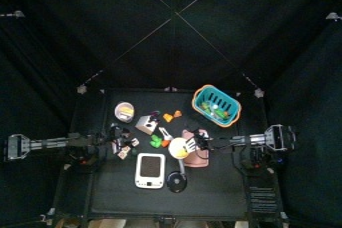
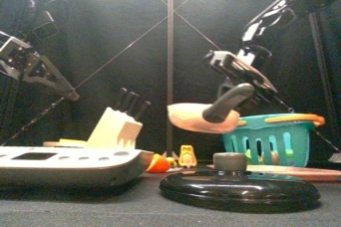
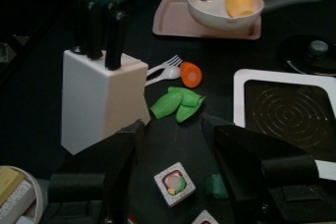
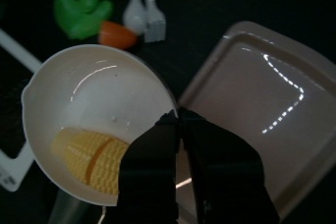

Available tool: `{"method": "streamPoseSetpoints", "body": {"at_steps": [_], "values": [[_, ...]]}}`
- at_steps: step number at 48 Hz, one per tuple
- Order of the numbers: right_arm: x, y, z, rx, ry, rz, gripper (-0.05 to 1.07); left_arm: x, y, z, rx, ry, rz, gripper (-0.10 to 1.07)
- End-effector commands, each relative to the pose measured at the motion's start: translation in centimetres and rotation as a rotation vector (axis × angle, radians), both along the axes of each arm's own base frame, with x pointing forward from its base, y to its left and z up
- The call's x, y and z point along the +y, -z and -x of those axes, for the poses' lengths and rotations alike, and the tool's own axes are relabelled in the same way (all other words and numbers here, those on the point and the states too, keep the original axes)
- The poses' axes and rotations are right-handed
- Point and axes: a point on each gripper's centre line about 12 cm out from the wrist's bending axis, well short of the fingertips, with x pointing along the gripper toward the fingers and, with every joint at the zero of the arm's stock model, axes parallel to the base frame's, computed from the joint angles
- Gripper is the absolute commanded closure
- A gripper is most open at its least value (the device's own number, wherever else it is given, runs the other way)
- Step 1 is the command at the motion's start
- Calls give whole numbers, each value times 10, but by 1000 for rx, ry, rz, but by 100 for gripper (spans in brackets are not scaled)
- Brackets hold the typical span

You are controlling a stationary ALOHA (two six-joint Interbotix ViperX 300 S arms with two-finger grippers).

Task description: Place pan on stove

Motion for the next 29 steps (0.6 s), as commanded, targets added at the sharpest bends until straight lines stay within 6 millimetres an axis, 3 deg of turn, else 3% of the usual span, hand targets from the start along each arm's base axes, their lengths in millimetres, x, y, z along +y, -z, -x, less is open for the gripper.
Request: {"method": "streamPoseSetpoints", "body": {"at_steps": [1,15,29], "values": [[9,-24,-23,-76,-30,5,65,1,-4,-2,-12,-3,0,11],[44,-26,-84,-110,-123,14,65,1,-4,-2,-11,-4,0,11],[55,-17,-125,-124,-140,13,65,2,-3,-2,-3,-12,6,11]]}}
